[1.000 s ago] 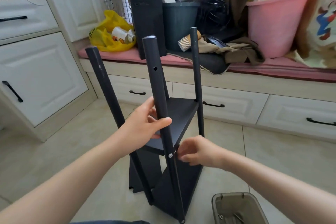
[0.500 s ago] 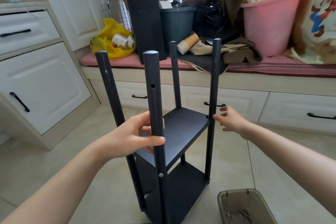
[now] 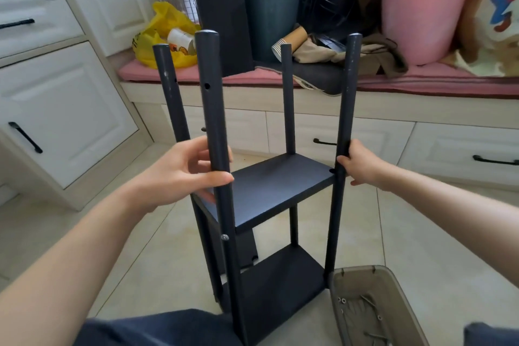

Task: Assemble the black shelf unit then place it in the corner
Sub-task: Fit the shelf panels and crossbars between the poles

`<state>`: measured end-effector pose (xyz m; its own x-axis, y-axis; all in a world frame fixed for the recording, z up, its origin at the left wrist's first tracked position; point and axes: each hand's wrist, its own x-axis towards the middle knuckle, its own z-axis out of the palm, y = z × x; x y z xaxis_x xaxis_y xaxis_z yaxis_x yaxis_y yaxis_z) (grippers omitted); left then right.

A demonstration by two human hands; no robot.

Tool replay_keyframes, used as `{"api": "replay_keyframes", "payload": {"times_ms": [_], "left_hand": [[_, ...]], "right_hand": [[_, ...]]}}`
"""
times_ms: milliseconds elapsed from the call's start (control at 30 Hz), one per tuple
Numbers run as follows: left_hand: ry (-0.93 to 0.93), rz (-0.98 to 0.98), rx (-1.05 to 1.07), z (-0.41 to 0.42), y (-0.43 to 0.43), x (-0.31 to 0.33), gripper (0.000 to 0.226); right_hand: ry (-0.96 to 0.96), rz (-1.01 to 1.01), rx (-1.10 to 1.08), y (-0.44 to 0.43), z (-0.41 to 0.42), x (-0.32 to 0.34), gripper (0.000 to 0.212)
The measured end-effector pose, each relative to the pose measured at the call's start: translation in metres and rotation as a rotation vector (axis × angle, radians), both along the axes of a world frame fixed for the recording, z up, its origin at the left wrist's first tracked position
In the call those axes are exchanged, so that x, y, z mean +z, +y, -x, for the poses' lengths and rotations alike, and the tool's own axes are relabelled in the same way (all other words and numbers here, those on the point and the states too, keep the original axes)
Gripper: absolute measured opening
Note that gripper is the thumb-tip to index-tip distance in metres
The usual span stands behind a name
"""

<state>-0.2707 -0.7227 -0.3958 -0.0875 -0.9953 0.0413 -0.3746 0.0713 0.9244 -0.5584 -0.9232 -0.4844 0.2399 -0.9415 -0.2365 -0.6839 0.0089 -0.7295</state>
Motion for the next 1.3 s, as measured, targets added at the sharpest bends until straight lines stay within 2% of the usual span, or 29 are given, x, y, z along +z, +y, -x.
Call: {"api": "replay_keyframes", "payload": {"times_ms": [233, 300, 467, 667, 1000, 1300], "left_hand": [[-0.044, -0.007, 0.038, 0.004, -0.014, -0.004, 0.026], [-0.054, -0.014, 0.049, 0.007, -0.02, -0.007, 0.028], [-0.132, -0.02, 0.049, 0.019, -0.041, -0.017, 0.02], [-0.19, 0.031, 0.106, 0.032, -0.057, -0.019, 0.022], [-0.128, 0.096, 0.225, 0.024, -0.054, -0.014, 0.026], [-0.123, 0.174, 0.35, 0.004, -0.043, -0.001, 0.023]], "right_hand": [[-0.005, -0.005, -0.011, 0.011, 0.032, 0.012, 0.037], [0.003, 0.017, -0.021, 0.013, 0.042, 0.014, 0.035], [0.057, 0.094, -0.049, 0.015, 0.071, 0.016, 0.03], [-0.001, 0.112, -0.097, 0.015, 0.091, 0.013, 0.028], [-0.159, 0.137, -0.084, 0.021, 0.079, 0.001, 0.029], [-0.166, 0.118, 0.019, 0.037, 0.054, 0.012, 0.029]]}}
